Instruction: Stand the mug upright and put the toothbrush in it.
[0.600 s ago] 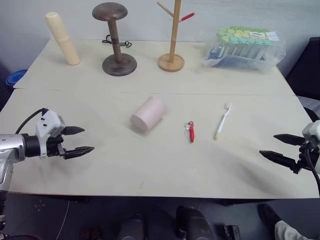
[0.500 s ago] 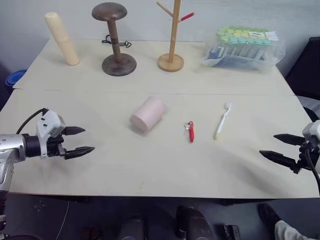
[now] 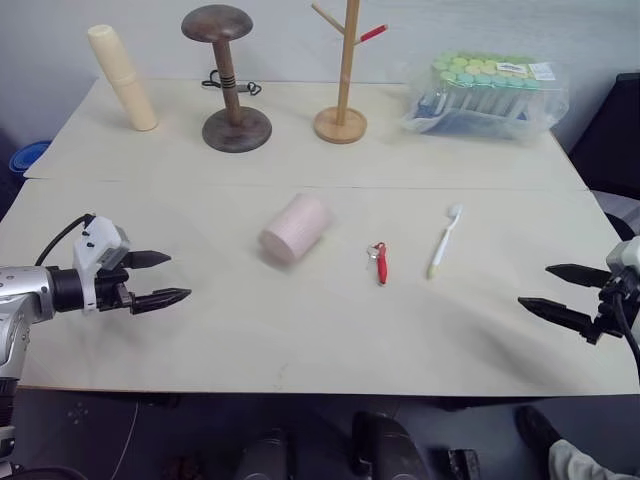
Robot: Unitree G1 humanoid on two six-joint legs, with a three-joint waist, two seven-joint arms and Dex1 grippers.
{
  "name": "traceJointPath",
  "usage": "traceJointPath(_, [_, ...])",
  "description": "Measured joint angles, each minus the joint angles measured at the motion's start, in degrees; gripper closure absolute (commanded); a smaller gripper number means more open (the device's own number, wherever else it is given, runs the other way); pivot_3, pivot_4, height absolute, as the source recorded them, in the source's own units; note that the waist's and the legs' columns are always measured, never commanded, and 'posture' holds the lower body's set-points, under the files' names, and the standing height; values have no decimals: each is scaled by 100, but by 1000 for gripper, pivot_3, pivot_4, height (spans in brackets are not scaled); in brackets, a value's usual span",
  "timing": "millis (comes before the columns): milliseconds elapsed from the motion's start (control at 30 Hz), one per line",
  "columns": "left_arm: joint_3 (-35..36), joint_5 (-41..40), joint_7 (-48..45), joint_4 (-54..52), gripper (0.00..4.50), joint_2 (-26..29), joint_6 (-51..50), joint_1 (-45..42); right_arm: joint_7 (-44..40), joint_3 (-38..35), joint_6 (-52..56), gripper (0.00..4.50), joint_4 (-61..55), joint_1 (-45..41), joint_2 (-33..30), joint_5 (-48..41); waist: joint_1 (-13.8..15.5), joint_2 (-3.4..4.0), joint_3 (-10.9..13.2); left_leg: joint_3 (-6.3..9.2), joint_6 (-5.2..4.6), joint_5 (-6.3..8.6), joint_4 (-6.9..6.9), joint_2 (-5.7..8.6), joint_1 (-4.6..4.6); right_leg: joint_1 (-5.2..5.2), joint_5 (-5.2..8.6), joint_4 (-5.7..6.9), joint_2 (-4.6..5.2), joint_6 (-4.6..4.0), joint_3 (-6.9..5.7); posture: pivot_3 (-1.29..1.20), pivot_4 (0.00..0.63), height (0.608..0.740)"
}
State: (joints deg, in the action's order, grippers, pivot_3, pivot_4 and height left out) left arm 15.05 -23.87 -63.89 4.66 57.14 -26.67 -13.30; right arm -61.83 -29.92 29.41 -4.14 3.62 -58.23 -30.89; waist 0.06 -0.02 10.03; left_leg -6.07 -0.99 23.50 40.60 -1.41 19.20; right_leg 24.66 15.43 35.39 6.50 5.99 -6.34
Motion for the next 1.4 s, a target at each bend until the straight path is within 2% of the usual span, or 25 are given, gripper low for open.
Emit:
traceJointPath(233, [15,-285,15,-268,0,-14,-314,-5,146,-1,238,22,-171,39,169,-101,-4,0,0,1,1,0,0,-2,0,0,0,1,-1,0,0,0,150,740])
traceJointPath(367, [23,-616,43,-478,0,-12,-865,-257,513,-7,632,22,-719,7,368,-323,4,0,0,3,1,0,3,-3,0,0,0,3,0,0,1,0,150,740])
traceJointPath(500, [-66,-1531,-89,-1339,0,29,-1969,-856,2030,122,1733,22,-1864,-816,1258,-1032,-13,-5,2,50,16,8,27,-24,4,1,1,12,-8,-1,3,0,150,740])
traceJointPath(633, [-353,-2220,-137,-2106,0,23,-2571,-1645,3891,918,2639,22,-2502,-1783,2602,-1295,-22,1,0,55,24,12,32,-13,2,2,5,19,-17,-9,8,0,150,740])
traceJointPath(733, [-776,-2294,-186,-2225,0,-104,-2656,-2028,4818,1784,2916,22,-2486,-2214,3391,-981,-24,5,2,50,24,12,32,-9,6,4,7,20,-23,-12,6,0,150,740])
traceJointPath(867, [-1156,-2284,-230,-2185,0,-300,-2652,-2545,5316,2729,2848,22,-2059,-2450,3725,-246,-17,5,2,24,24,12,33,-4,14,1,7,15,-24,-13,-2,0,150,740])
traceJointPath(967, [-1302,-2202,-264,-2117,0,-386,-2541,-2793,5496,3147,2612,22,-1359,-2553,3906,299,-49,5,2,18,25,11,29,-7,11,3,8,14,-29,-13,-1,0,150,740])
traceJointPath(1100, [-1391,-2102,-305,-1935,0,-445,-2464,-2840,5473,3209,2189,22,-745,-2835,4219,630,-127,4,2,19,28,9,30,-18,9,1,8,13,-38,-13,-1,0,150,740])
traceJointPath(1200, [-1398,-2034,-346,-1908,0,-450,-2355,-2840,5461,3123,1919,861,-399,-2965,4530,721,-181,3,1,20,30,10,30,-23,7,0,9,13,-42,-15,0,0,150,740])
traceJointPath(1400, [-1410,-1846,-414,-1733,0,-467,-2181,-2771,5285,3059,1791,3029,-229,-2977,4630,825,-191,3,1,21,38,14,30,-33,6,2,15,14,-54,-25,1,0,150,740])
